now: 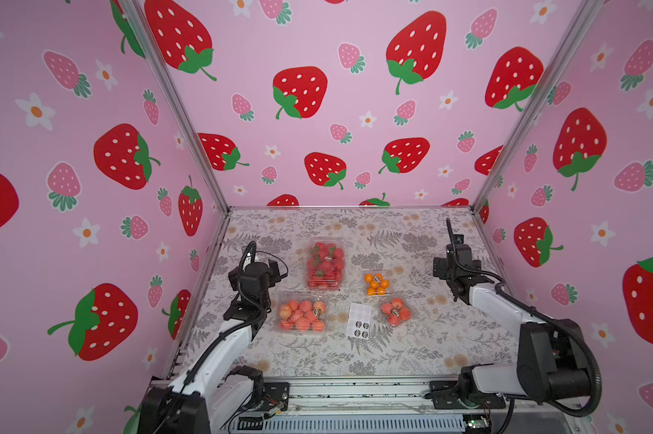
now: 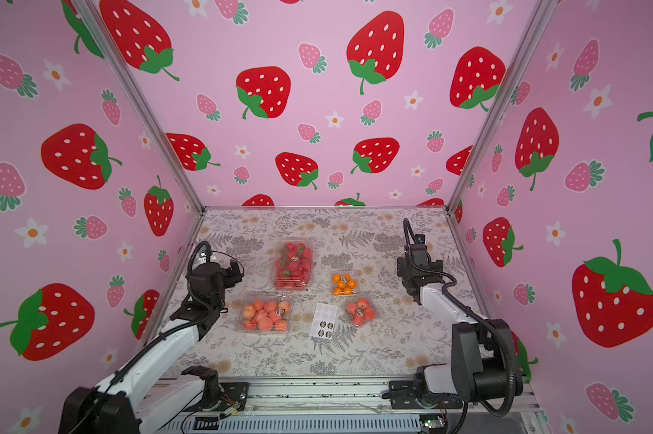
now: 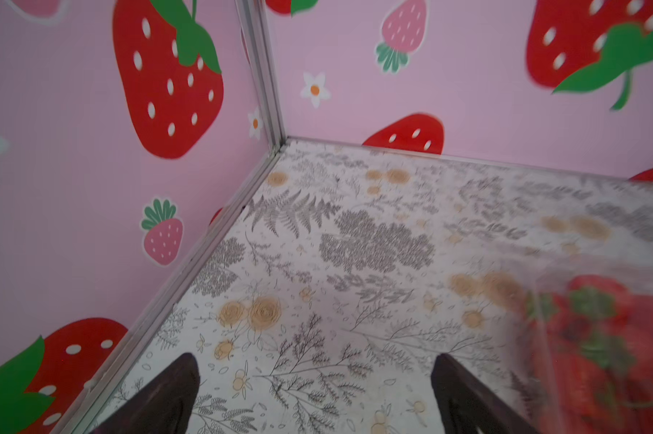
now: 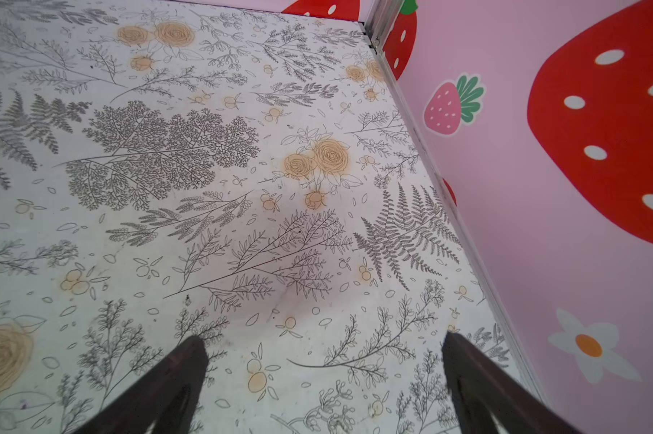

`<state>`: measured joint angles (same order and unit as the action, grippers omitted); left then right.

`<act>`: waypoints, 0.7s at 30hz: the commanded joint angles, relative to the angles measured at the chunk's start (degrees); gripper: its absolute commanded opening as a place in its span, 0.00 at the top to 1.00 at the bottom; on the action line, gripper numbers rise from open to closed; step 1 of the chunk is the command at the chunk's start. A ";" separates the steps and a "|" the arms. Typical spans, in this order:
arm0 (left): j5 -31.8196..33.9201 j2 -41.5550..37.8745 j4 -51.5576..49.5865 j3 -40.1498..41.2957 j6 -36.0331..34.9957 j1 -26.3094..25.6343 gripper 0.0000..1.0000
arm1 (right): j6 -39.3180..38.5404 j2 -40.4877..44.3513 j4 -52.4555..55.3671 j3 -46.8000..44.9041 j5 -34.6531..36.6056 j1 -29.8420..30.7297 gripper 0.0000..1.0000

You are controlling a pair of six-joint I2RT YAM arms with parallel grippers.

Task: Label fruit boxes
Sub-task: Reset both arms

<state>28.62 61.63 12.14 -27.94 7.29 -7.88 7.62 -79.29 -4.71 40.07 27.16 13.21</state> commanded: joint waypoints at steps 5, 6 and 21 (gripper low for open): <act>-8.87 9.56 25.64 6.58 -0.61 7.15 0.01 | -14.04 -2.79 -33.88 -14.41 -1.00 -0.38 0.01; -11.01 10.60 27.81 7.25 1.00 8.38 0.01 | -13.67 -2.31 -34.10 -14.79 -2.10 -0.69 0.01; -19.95 27.42 33.28 2.55 -3.28 8.02 0.01 | -6.81 -11.14 -43.38 -15.27 -8.89 -9.89 0.01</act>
<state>9.93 88.97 42.63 -23.51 5.89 0.30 -0.62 -91.09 -47.40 23.88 19.88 3.86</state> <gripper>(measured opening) 0.993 0.994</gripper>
